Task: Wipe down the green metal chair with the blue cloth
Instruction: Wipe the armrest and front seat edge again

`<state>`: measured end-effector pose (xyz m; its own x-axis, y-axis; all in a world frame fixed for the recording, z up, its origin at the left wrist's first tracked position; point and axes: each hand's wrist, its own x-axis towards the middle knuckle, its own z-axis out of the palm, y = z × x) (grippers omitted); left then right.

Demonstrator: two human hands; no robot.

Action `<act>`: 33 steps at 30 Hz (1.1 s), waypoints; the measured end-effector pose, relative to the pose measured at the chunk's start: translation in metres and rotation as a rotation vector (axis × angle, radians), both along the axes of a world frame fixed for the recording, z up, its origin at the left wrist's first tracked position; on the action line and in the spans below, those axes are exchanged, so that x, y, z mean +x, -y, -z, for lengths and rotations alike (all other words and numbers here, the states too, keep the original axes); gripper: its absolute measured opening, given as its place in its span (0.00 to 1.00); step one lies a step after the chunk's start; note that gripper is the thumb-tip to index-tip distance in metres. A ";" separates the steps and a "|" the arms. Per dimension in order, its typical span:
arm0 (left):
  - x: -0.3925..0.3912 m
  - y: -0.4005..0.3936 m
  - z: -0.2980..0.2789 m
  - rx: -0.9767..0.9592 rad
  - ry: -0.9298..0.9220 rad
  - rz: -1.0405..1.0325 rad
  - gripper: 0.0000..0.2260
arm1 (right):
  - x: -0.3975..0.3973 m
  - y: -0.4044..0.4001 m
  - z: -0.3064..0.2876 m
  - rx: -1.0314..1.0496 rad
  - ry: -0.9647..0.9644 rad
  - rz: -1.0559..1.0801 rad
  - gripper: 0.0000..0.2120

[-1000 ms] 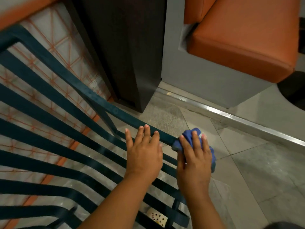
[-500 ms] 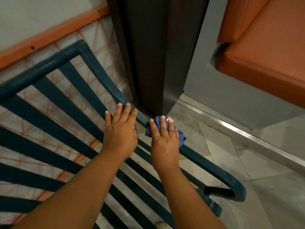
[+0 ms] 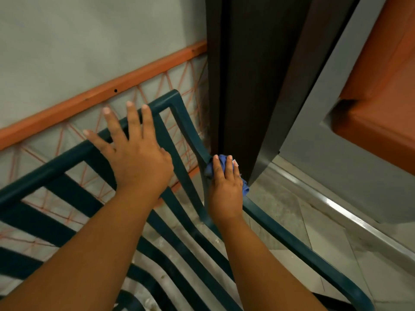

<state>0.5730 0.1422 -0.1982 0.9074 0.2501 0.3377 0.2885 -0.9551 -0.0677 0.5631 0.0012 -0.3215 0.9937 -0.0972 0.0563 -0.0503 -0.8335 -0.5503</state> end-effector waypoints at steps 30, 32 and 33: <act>-0.003 -0.014 -0.011 -0.087 -0.033 0.127 0.35 | 0.109 -0.085 -0.153 0.125 0.429 -0.443 0.19; -0.010 -0.021 -0.013 -0.137 -0.054 0.149 0.36 | 0.114 -0.083 -0.156 0.098 0.344 -0.430 0.18; -0.017 -0.026 -0.014 -0.149 -0.060 0.147 0.37 | 0.116 -0.082 -0.156 0.096 0.316 -0.423 0.17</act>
